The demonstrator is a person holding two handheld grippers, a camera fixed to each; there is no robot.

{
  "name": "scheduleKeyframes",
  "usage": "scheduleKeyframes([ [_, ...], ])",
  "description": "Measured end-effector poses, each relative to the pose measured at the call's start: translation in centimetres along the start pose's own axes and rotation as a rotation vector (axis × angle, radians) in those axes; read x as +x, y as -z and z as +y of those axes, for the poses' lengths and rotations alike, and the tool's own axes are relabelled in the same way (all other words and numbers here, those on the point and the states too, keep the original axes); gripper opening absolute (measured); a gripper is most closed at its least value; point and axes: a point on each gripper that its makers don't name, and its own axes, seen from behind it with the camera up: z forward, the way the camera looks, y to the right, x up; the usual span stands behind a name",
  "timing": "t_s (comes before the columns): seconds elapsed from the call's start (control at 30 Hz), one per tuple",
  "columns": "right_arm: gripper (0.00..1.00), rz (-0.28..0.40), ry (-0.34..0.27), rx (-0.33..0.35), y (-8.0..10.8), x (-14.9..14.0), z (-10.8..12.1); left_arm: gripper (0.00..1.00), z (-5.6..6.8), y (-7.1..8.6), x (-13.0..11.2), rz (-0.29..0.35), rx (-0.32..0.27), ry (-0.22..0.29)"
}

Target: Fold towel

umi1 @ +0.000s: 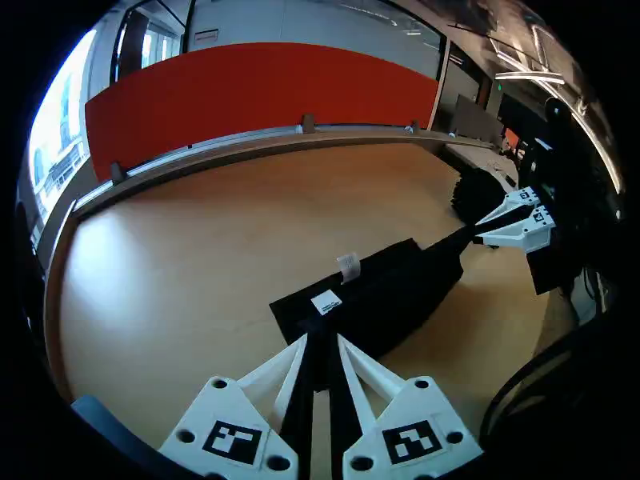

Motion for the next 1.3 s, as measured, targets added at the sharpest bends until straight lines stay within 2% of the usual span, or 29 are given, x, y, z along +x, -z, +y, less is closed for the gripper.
scheduleKeyframes([
  [0.4, 0.12, -0.044, -0.007, 0.000, -1.8, -1.7, 0.8, 0.10, -0.8, -2.2, -1.2, -0.027, -0.002, -0.011],
  [0.77, 0.13, -0.080, -0.028, -0.007, -3.8, -2.9, 2.6, 0.10, -1.8, -5.2, -1.4, -0.035, 0.006, -0.028],
  [1.07, 0.17, -0.103, -0.044, -0.012, -5.2, -3.6, 3.5, 0.10, -2.8, -7.0, -2.1, -0.056, 0.027, -0.040],
  [1.3, 0.24, -0.113, -0.055, -0.030, -6.2, -4.2, 4.1, 0.12, -3.1, -8.1, -2.4, -0.063, 0.047, -0.051],
])
